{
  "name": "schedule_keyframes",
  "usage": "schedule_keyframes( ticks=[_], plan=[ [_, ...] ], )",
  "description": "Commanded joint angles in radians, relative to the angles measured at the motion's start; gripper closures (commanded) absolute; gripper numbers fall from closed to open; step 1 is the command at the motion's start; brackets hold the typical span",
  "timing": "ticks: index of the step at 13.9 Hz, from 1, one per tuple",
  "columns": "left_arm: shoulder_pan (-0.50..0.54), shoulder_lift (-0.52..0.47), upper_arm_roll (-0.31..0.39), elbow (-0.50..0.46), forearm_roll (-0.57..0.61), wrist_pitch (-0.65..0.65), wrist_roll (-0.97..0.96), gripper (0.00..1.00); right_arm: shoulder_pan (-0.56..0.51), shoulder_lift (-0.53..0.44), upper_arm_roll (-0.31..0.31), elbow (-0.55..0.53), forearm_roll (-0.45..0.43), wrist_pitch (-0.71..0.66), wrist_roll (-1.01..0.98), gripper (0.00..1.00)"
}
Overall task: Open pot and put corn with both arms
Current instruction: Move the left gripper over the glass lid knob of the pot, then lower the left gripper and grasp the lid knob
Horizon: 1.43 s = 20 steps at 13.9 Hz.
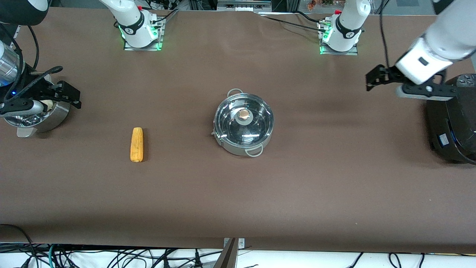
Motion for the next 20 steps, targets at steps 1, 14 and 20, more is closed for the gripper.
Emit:
schedule_keyframes(
  ticks=[1,14,20],
  plan=[
    [-0.014,0.111,-0.122,0.119,0.014,-0.024,-0.206,0.00,-0.002,-0.011,0.009,-0.001,-0.016,-0.036,-0.004,0.00],
    [-0.278,0.536,-0.212,0.306,-0.013,0.265,-0.636,0.00,-0.002,-0.005,0.007,0.006,-0.017,-0.039,-0.010,0.00],
    [-0.427,0.636,-0.178,0.305,0.091,0.353,-0.696,0.00,-0.002,-0.003,0.007,0.006,-0.017,-0.039,-0.010,0.00]
  ],
)
